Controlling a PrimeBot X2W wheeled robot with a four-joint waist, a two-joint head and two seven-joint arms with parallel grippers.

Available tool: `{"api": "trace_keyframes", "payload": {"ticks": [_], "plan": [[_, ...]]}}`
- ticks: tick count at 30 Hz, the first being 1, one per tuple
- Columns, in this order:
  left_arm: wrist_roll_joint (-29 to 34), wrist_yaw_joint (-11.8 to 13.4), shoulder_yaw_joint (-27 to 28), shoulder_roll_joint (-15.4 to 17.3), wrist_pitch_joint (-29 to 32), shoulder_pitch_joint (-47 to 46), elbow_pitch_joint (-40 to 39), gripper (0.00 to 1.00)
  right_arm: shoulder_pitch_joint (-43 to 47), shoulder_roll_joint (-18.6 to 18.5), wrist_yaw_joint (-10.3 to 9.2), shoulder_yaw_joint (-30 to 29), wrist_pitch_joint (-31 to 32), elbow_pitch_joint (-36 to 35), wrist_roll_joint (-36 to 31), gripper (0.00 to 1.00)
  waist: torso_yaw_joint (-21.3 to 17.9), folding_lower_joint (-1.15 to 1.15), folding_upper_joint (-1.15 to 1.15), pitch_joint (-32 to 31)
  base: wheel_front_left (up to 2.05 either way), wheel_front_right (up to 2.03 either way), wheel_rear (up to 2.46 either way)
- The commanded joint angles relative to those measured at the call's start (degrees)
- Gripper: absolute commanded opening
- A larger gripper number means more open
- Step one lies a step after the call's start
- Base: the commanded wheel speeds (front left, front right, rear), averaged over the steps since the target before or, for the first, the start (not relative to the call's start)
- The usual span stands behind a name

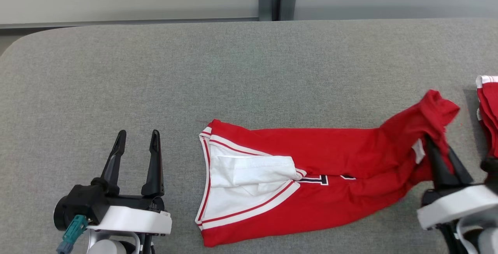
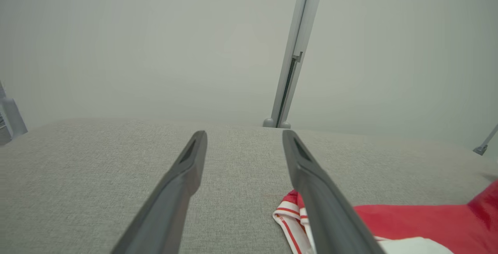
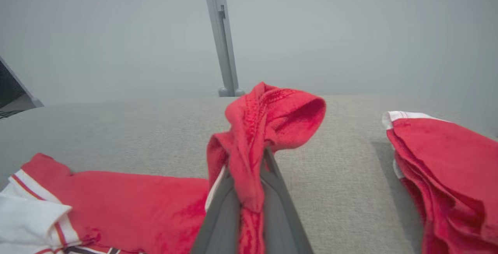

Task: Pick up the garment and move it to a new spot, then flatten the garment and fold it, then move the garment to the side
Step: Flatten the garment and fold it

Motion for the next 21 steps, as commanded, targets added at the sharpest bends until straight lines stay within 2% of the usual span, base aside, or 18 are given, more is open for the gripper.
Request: {"api": "trace_keyframes", "payload": {"ticks": [1,4,5,8,13,18,19,20,21], "plan": [[0.3,0.2,0.2,-0.1,-0.2,0.2,-0.1,1.00,-2.7,2.7,0.02,4.2,3.8,-4.3,-0.3,0.00,0.4,0.00,0.00,-0.4,0.00,0.00,0.00],[0.3,0.1,-0.1,-0.2,-0.2,-0.1,0.2,1.00,-5.4,6.0,0.02,10.4,6.3,-6.1,0.2,0.00,1.8,0.00,0.00,-0.6,0.00,0.00,0.00],[0.3,0.1,-0.1,-0.2,-0.2,-0.1,0.2,1.00,-5.4,6.0,0.02,10.4,6.3,-6.1,0.2,0.00,1.8,0.00,0.00,-0.6,0.00,0.00,0.00],[0.1,0.3,-0.5,-0.3,-0.2,-0.7,0.6,1.00,-8.0,8.9,0.02,17.7,6.9,-4.2,1.9,0.00,3.9,0.00,0.00,-0.5,0.00,0.00,0.00],[-0.4,0.1,-1.4,-0.6,-0.2,-2.0,1.0,1.00,-12.2,11.8,0.02,28.6,5.0,3.5,6.1,0.00,7.4,0.00,0.00,0.6,0.00,0.00,0.00],[-0.9,0.1,-1.9,-0.8,-0.2,-2.7,1.2,1.00,-15.7,12.4,0.02,33.8,1.8,12.4,8.5,0.00,9.7,0.00,0.00,1.6,0.00,0.00,0.00],[-0.9,0.1,-2.0,-0.9,-0.2,-2.7,1.2,1.00,-16.0,12.4,0.02,34.8,1.4,14.0,9.3,0.13,9.9,0.00,0.00,1.7,0.00,0.00,0.00],[-1.0,0.1,-2.0,-0.9,-0.2,-2.7,1.2,1.00,-17.0,12.5,0.02,35.6,0.7,15.3,8.9,0.49,10.1,0.00,0.00,1.8,0.00,0.00,0.00],[-1.0,0.3,-1.9,-0.9,-0.2,-2.7,1.3,1.00,-18.1,12.5,0.02,36.5,-0.1,16.3,7.7,1.00,10.1,0.00,0.00,1.9,0.00,0.00,0.00]]}}
